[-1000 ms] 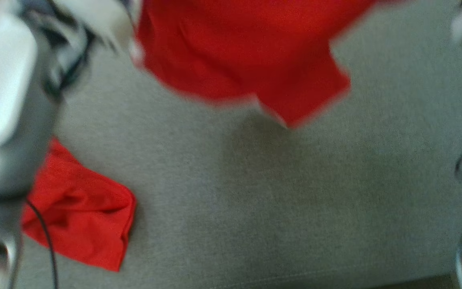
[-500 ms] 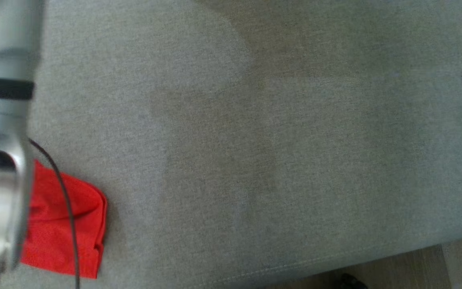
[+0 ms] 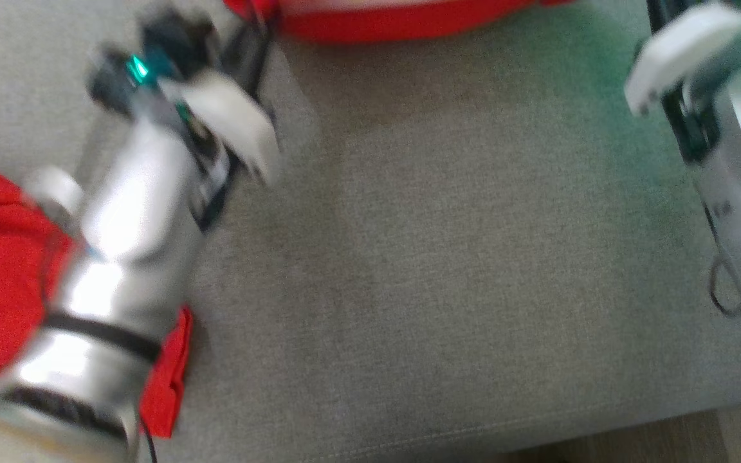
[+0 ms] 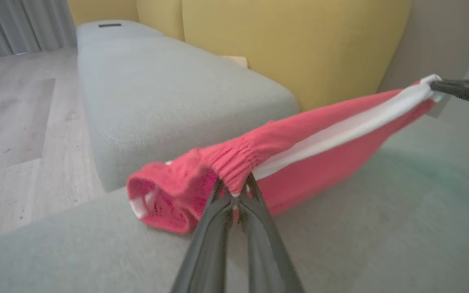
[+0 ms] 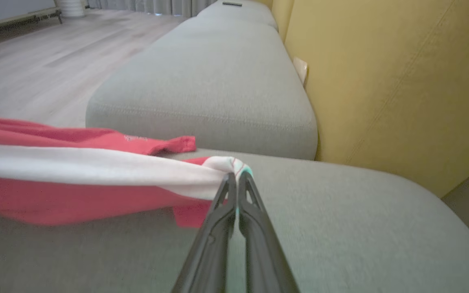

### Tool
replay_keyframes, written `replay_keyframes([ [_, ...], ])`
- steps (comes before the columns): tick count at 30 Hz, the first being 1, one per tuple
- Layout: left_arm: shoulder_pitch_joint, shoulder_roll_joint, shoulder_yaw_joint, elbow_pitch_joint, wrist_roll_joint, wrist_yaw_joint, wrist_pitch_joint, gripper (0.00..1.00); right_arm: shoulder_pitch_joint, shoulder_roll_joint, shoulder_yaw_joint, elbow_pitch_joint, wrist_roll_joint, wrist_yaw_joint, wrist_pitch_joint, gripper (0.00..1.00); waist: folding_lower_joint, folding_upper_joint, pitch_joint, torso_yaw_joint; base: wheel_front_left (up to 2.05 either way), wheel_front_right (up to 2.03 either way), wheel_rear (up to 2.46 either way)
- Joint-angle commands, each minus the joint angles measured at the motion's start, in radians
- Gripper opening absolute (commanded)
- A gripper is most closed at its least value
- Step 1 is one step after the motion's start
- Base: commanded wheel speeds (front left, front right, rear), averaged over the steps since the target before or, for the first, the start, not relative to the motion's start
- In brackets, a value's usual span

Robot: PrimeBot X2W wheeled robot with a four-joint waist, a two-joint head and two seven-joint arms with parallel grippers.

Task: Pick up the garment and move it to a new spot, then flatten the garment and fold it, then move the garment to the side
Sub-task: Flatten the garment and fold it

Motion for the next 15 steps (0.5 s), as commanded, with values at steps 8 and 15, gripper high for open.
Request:
replay_keyframes([
  [8,0.230,0.059,-0.115,-0.142,-0.027,0.000,-0.012,0.00,0.244,-0.203,0.202,-0.209,0.244,0.007,0.099,0.00,0.0000,0.0000,-0.105,0.030,0.00,0.00,0.00],
  [15,0.347,0.074,-0.182,-0.196,-0.024,0.000,-0.012,0.00,0.420,-0.340,0.246,-0.350,0.352,0.007,0.184,0.00,0.0000,0.0000,-0.177,0.033,0.00,0.00,0.00],
])
